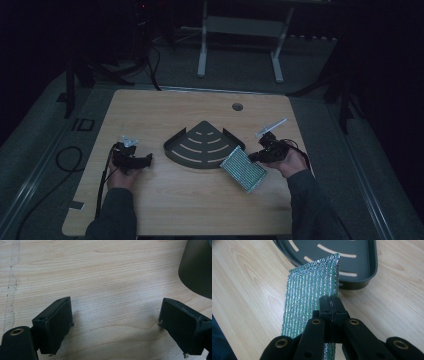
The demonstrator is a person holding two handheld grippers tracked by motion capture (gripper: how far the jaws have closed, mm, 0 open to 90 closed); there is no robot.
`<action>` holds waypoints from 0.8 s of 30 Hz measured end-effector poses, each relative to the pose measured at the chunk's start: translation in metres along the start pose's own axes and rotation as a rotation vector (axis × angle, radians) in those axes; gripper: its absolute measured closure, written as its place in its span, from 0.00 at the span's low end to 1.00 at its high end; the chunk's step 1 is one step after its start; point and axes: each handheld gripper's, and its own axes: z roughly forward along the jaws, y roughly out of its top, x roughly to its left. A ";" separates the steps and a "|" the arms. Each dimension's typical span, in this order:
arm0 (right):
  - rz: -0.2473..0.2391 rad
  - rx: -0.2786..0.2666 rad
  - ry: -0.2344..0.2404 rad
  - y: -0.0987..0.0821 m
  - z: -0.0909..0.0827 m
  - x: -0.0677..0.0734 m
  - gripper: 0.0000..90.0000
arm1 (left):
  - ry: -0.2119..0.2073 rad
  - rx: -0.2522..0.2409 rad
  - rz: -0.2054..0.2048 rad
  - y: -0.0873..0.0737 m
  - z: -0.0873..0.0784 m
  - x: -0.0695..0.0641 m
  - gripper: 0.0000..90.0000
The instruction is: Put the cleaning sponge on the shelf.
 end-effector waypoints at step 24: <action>-0.002 -0.035 -0.019 0.017 -0.010 -0.007 1.00 | 0.000 -0.001 0.001 0.000 0.000 0.000 0.13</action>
